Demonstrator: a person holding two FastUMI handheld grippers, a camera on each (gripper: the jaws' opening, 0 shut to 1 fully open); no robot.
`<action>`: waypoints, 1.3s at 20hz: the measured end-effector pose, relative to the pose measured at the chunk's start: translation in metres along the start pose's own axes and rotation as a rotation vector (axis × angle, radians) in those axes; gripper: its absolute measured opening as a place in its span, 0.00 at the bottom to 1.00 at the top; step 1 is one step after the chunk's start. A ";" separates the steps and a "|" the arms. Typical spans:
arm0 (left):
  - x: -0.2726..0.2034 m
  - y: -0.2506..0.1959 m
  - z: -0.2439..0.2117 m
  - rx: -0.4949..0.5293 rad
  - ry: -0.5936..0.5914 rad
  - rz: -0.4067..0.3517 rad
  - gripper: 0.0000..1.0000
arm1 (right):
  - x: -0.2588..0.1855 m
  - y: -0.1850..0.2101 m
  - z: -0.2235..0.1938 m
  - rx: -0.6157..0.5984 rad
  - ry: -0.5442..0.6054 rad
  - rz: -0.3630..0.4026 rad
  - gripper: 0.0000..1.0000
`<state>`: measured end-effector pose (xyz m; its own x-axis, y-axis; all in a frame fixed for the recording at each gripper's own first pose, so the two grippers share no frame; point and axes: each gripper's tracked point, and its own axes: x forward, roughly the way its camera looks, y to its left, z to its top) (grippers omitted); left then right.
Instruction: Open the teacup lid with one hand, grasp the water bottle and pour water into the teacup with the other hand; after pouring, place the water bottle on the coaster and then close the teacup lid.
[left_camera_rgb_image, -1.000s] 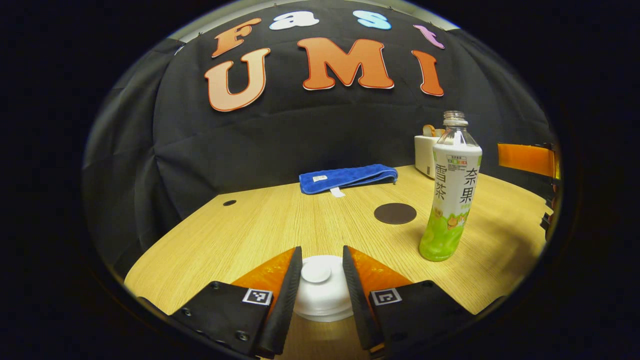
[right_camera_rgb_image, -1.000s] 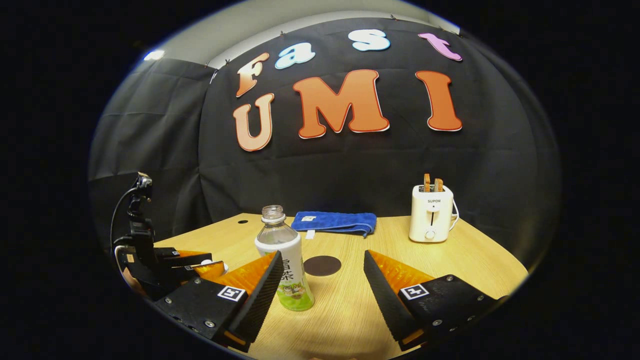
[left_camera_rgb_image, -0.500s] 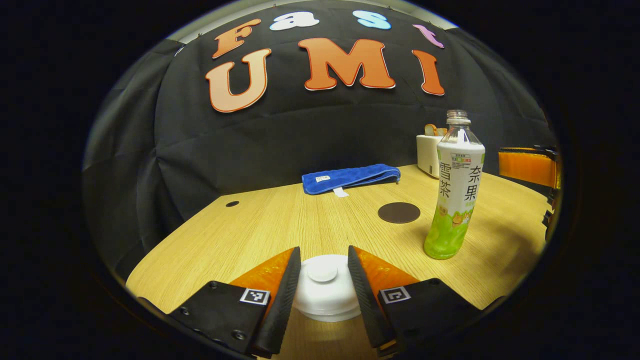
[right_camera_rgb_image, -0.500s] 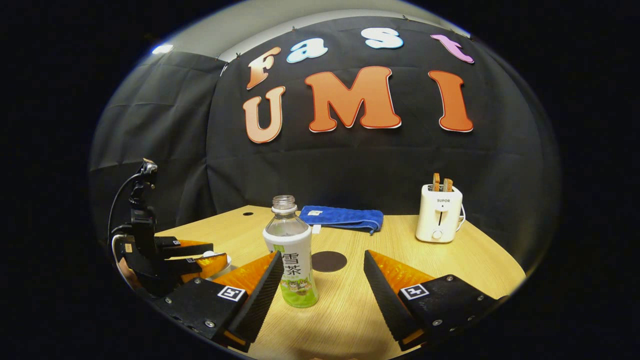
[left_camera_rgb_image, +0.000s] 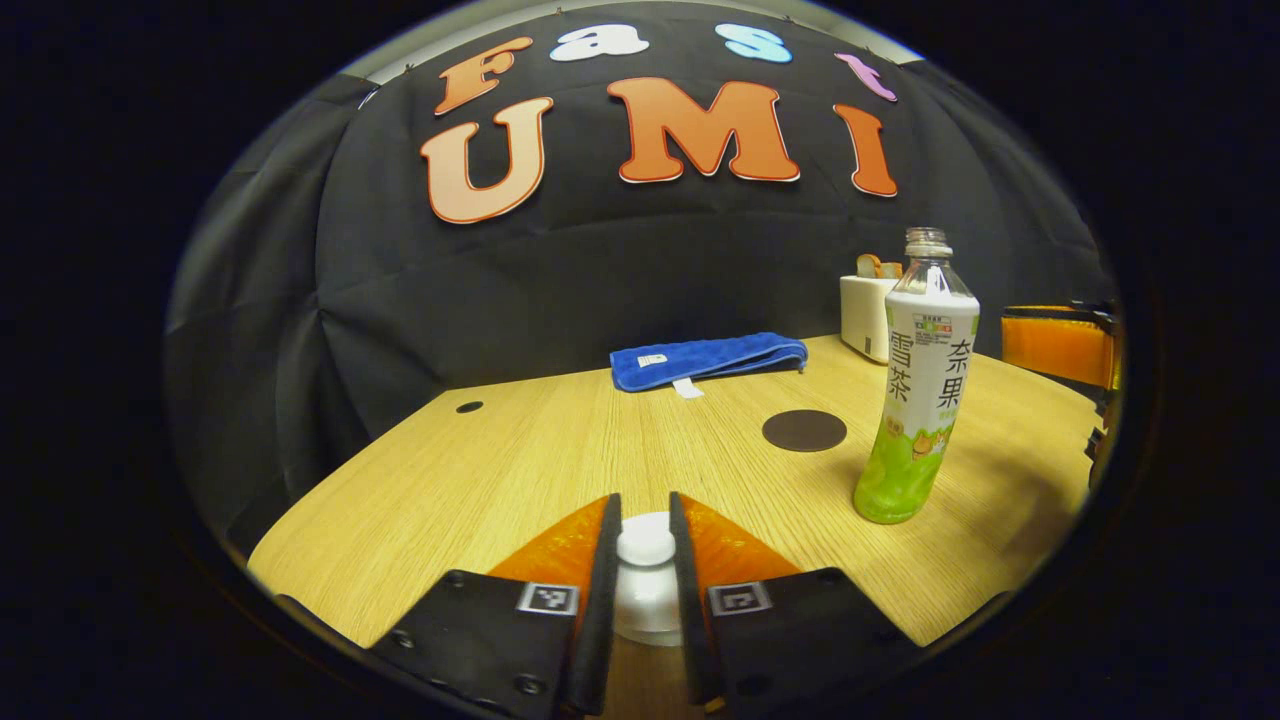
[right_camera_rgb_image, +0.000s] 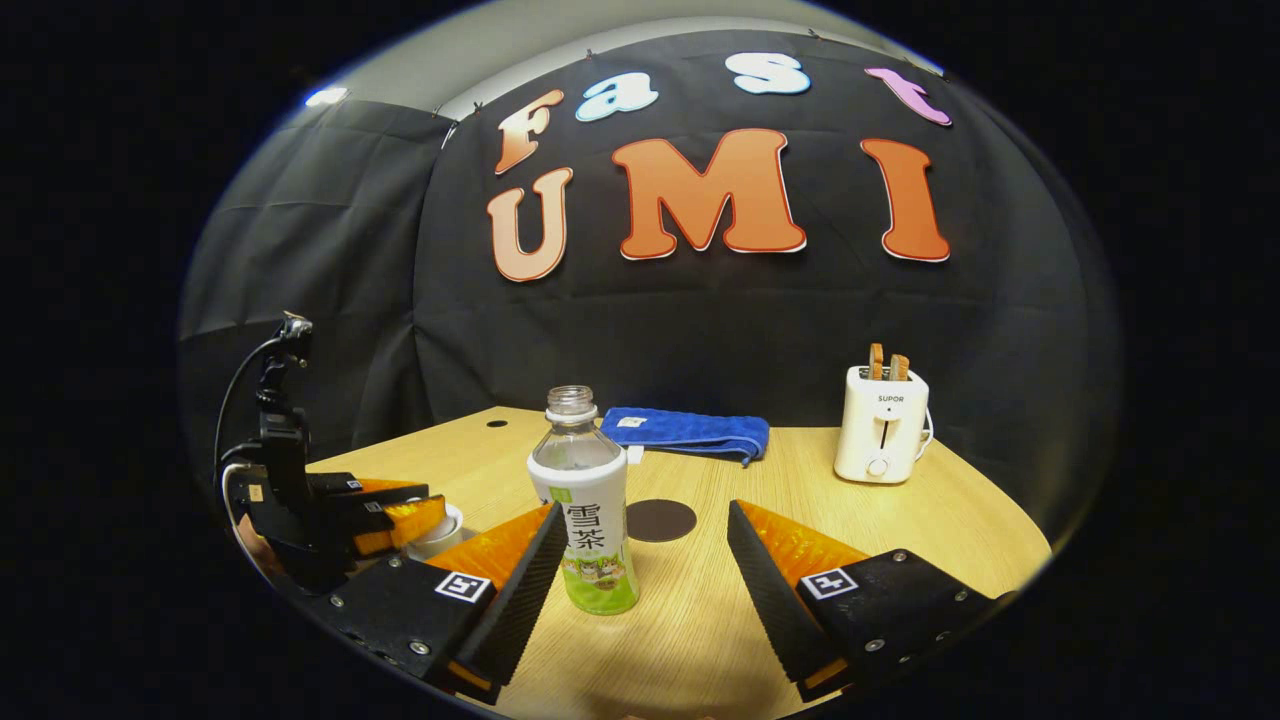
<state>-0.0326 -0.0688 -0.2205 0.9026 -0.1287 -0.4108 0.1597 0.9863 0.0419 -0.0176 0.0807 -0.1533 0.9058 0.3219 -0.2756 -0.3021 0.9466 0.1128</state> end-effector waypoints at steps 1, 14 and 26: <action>0.003 0.000 -0.001 0.004 0.002 -0.003 0.31 | 0.000 0.001 -0.002 -0.003 0.004 0.004 0.97; -0.010 0.031 0.034 -0.033 -0.090 0.043 0.33 | 0.038 0.034 -0.048 -0.057 0.120 0.056 0.97; -0.018 0.083 0.016 -0.050 -0.073 0.114 0.33 | 0.065 0.049 -0.070 -0.086 0.214 -0.012 0.65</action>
<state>-0.0295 0.0137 -0.1944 0.9407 -0.0210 -0.3385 0.0362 0.9986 0.0386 0.0053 0.1494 -0.2321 0.8285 0.2984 -0.4738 -0.3240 0.9456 0.0290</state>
